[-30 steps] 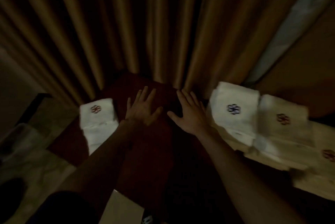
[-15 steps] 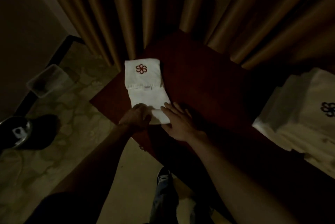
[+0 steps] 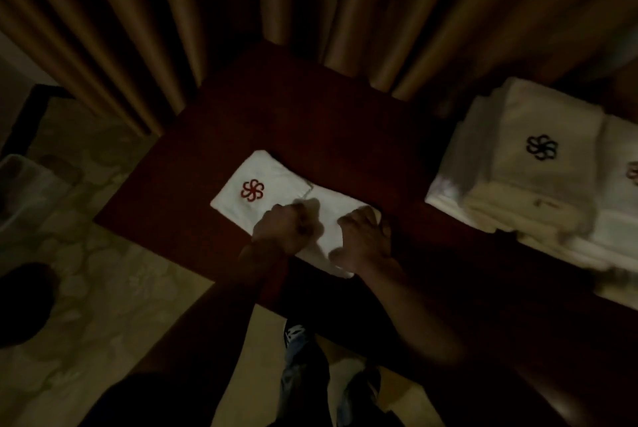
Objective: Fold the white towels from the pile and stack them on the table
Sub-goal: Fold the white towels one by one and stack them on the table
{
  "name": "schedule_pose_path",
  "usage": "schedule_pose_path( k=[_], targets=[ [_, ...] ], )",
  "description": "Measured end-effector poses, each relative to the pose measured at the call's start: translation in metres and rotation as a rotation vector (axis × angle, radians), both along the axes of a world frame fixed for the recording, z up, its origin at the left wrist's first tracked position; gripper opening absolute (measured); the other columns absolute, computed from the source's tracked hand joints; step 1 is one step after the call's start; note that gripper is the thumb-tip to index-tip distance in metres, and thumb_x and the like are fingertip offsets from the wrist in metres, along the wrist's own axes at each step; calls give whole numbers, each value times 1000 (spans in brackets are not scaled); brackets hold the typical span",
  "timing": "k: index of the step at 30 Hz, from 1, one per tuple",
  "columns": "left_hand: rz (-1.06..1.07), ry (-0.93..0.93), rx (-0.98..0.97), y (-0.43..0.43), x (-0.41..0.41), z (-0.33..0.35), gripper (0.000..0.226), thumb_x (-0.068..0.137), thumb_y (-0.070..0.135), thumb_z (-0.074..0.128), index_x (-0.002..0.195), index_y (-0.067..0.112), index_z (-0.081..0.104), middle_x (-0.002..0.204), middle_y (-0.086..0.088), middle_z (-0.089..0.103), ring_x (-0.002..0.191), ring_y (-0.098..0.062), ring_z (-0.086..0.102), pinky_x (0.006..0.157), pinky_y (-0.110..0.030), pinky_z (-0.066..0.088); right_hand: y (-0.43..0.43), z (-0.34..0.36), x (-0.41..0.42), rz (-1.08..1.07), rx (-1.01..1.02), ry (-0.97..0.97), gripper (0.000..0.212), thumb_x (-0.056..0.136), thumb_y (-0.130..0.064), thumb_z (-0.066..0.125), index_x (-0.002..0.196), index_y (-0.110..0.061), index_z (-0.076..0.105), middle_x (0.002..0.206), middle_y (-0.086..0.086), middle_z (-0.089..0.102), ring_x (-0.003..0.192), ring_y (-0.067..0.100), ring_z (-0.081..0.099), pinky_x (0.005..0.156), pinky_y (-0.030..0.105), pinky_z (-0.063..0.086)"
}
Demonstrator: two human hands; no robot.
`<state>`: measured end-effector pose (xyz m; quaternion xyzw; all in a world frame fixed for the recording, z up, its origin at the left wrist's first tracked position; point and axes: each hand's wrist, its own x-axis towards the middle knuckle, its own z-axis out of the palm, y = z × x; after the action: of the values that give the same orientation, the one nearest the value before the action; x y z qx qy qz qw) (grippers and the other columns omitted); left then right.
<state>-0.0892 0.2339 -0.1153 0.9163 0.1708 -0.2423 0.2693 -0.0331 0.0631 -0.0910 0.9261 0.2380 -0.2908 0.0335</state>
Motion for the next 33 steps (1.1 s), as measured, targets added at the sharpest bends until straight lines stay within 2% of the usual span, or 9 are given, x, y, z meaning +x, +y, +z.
schedule_pose_path(
  k=[3, 7, 10, 13, 19, 22, 27, 29, 33],
  targets=[
    [-121, -124, 289, -39, 10, -1, 62, 89, 60, 37, 138, 23, 39, 131, -11, 48, 112, -39, 49, 85, -53, 50, -46, -3, 2, -117, -17, 0, 77, 80, -37, 70, 147, -21, 35, 153, 1, 28, 150, 27, 3, 118, 61, 14],
    [2, -110, 211, -81, 12, 4, 61, 92, 42, 51, 148, 28, 30, 152, -10, 28, 133, -39, 33, 99, -57, 41, -112, -6, 0, -274, 12, 3, 83, 81, -20, 65, 152, -21, 23, 162, 2, 14, 152, 26, -11, 121, 58, 5],
    [-67, -155, 151, -106, 17, 3, 61, 88, 23, 53, 145, 28, 35, 146, -8, 41, 125, -37, 47, 94, -51, 48, -164, -10, -10, -339, 14, -47, 81, 83, -17, 68, 150, -21, 25, 163, 2, 13, 153, 28, -10, 119, 61, 11],
    [-101, -152, 134, -137, 21, 13, 56, 86, 22, 55, 139, 30, 40, 131, -6, 52, 111, -36, 60, 88, -45, 51, -211, -13, -25, -412, 2, -70, 78, 83, -14, 71, 147, -22, 27, 162, 1, 16, 153, 31, -6, 118, 62, 16],
    [-18, -143, 159, -178, 22, 21, 43, 96, 27, 49, 137, 33, 42, 136, -11, 49, 116, -43, 56, 93, -52, 47, -288, -12, -38, -527, -136, -69, 78, 92, -14, 59, 155, -25, 14, 166, 0, 6, 152, 38, -8, 122, 58, 12],
    [129, -153, 187, -181, 24, 25, 49, 96, 32, 53, 142, 26, 38, 139, -16, 46, 121, -46, 51, 95, -55, 45, -306, -7, -39, -586, -161, -75, 81, 89, -19, 64, 155, -21, 18, 165, 3, 8, 152, 39, -8, 121, 57, 13],
    [181, -177, 480, -181, 26, 28, 99, 59, 32, 93, 135, 7, 34, 137, -22, 38, 123, -43, 42, 96, -56, 43, -298, -6, -41, -380, 91, -158, 73, 89, -17, 62, 153, -23, 28, 164, 0, 17, 153, 34, -1, 120, 60, 15],
    [131, -280, 549, -180, 28, 27, 98, 56, 25, 92, 133, 6, 35, 137, -23, 37, 123, -43, 40, 97, -57, 42, -288, -8, -43, -284, 164, -129, 74, 89, -21, 67, 153, -26, 29, 164, -2, 18, 153, 31, 4, 119, 60, 18],
    [-136, -432, 544, -181, 27, 24, 91, 76, 16, 72, 152, 16, 21, 157, -17, 19, 144, -40, 19, 113, -58, 25, -269, -20, -44, -207, 236, -78, 76, 89, -28, 69, 153, -29, 28, 164, -1, 17, 153, 30, 4, 116, 64, 23]
  ],
)
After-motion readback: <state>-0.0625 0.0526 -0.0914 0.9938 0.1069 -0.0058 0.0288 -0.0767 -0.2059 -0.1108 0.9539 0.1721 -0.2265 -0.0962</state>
